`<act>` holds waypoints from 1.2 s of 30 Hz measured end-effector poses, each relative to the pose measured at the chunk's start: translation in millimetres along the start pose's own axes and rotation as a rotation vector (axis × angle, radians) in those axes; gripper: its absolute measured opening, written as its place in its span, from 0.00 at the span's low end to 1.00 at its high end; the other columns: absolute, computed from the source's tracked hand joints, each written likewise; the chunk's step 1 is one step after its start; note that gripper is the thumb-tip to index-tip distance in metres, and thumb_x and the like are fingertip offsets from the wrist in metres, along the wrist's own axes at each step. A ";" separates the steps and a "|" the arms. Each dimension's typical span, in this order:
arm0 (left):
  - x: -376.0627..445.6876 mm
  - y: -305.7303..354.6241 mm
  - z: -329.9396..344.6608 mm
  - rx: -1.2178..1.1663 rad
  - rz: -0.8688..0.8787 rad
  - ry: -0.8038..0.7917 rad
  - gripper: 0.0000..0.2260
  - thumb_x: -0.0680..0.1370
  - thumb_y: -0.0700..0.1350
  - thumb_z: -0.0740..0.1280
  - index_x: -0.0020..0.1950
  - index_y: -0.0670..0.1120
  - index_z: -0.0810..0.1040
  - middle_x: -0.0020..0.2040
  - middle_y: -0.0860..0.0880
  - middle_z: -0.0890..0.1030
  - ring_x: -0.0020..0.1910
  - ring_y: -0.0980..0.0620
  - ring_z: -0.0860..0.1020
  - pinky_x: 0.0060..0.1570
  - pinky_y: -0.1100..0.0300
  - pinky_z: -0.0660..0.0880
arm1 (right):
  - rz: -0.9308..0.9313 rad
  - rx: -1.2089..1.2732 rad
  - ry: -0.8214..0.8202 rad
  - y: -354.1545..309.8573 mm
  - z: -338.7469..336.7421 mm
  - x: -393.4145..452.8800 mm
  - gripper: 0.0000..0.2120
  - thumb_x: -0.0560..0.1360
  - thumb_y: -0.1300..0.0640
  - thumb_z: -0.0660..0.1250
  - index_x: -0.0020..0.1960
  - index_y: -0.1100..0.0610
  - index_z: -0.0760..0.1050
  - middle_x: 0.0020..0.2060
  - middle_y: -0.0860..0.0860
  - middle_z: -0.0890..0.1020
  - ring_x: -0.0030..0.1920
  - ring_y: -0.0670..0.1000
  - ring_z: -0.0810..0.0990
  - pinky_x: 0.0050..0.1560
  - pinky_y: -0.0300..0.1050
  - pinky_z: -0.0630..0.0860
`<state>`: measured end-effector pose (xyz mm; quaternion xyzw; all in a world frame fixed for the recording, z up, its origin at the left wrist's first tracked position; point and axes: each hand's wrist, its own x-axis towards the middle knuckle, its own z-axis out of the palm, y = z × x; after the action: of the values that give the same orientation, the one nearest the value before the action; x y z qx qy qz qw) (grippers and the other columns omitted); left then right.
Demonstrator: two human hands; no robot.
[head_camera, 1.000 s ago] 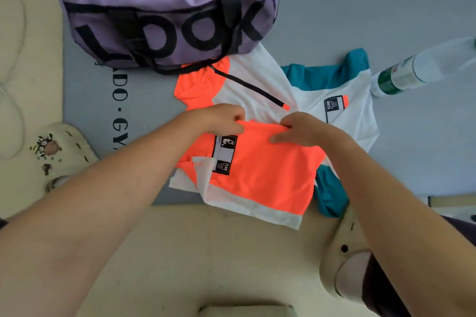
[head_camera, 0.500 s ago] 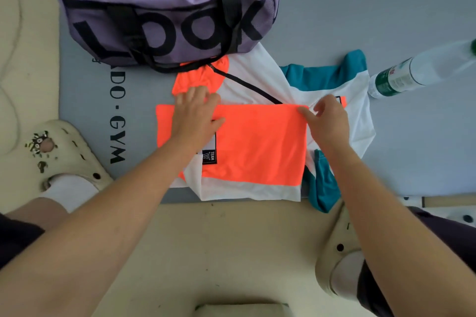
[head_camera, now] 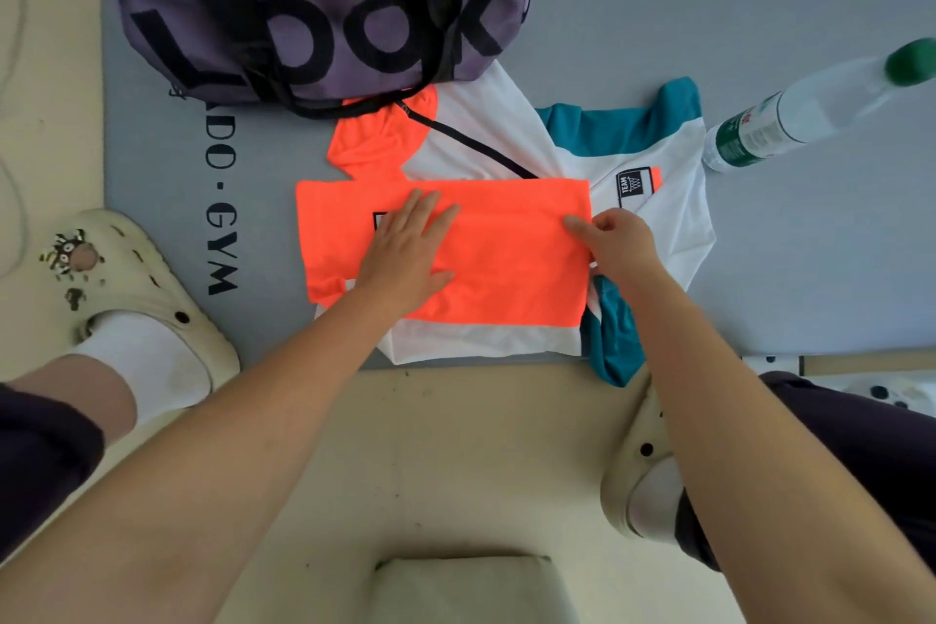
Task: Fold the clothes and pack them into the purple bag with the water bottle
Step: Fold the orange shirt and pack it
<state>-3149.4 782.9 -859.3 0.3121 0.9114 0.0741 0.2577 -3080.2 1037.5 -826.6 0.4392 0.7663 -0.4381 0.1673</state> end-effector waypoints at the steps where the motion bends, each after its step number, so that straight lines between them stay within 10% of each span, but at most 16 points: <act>1: -3.6 -0.5 -0.3 -0.012 0.000 0.012 0.36 0.75 0.52 0.71 0.79 0.49 0.59 0.80 0.44 0.55 0.79 0.44 0.50 0.75 0.48 0.53 | 0.021 -0.054 -0.039 3.1 3.3 -3.6 0.18 0.72 0.46 0.72 0.45 0.61 0.74 0.39 0.53 0.78 0.43 0.55 0.77 0.46 0.54 0.78; 6: -36.8 -5.9 6.2 0.097 -0.071 0.137 0.14 0.76 0.51 0.66 0.57 0.45 0.76 0.54 0.44 0.78 0.57 0.43 0.75 0.59 0.49 0.64 | -0.100 -0.283 0.153 12.7 22.5 -27.5 0.16 0.71 0.53 0.72 0.52 0.59 0.70 0.47 0.55 0.77 0.46 0.57 0.75 0.40 0.48 0.69; 10: -65.0 -12.1 6.8 0.135 -0.281 0.001 0.16 0.79 0.56 0.58 0.50 0.46 0.78 0.39 0.45 0.82 0.39 0.43 0.79 0.46 0.53 0.64 | -0.540 -0.638 0.386 -0.6 58.1 -51.3 0.18 0.70 0.58 0.68 0.59 0.61 0.72 0.52 0.60 0.75 0.52 0.62 0.74 0.47 0.55 0.70; 14: -79.7 -27.0 1.4 0.077 -0.513 -0.260 0.26 0.79 0.63 0.53 0.50 0.45 0.81 0.49 0.44 0.82 0.50 0.43 0.80 0.40 0.57 0.65 | -0.613 -0.791 0.118 -11.0 81.3 -56.7 0.23 0.73 0.50 0.67 0.65 0.55 0.72 0.59 0.57 0.73 0.60 0.60 0.71 0.55 0.55 0.66; 18: -78.0 -32.7 -10.4 0.059 -0.537 0.072 0.17 0.80 0.54 0.58 0.53 0.42 0.78 0.51 0.43 0.78 0.50 0.42 0.77 0.39 0.54 0.68 | -0.508 -0.762 0.185 -16.5 78.4 -50.4 0.19 0.74 0.48 0.65 0.59 0.59 0.74 0.55 0.58 0.73 0.59 0.60 0.70 0.55 0.55 0.65; 25: -33.8 -58.3 -12.9 0.039 -0.193 0.055 0.27 0.81 0.55 0.59 0.79 0.52 0.58 0.81 0.47 0.51 0.79 0.44 0.51 0.71 0.45 0.59 | -0.646 -0.703 0.160 -48.6 67.2 -22.4 0.20 0.75 0.50 0.67 0.64 0.58 0.71 0.60 0.56 0.74 0.62 0.59 0.71 0.60 0.54 0.64; 31: -13.9 -90.1 -19.3 -0.112 -0.348 0.278 0.29 0.74 0.58 0.69 0.72 0.50 0.67 0.70 0.48 0.69 0.68 0.45 0.65 0.61 0.47 0.66 | -0.674 -0.751 -0.145 -86.3 83.4 12.6 0.20 0.75 0.47 0.69 0.64 0.53 0.72 0.59 0.51 0.77 0.63 0.56 0.72 0.62 0.53 0.64; 36: 0.0 -113.3 -37.2 -0.140 -0.435 0.025 0.27 0.64 0.66 0.74 0.52 0.48 0.79 0.54 0.47 0.75 0.60 0.44 0.69 0.54 0.52 0.67 | -0.621 -0.807 -0.341 -97.5 88.2 31.6 0.17 0.71 0.45 0.73 0.51 0.56 0.77 0.47 0.53 0.77 0.51 0.55 0.74 0.50 0.48 0.70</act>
<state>-3228.7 693.9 -861.0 0.0889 0.9530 0.0835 0.2774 -3189.0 959.6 -845.1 0.0154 0.9296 -0.2026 0.3075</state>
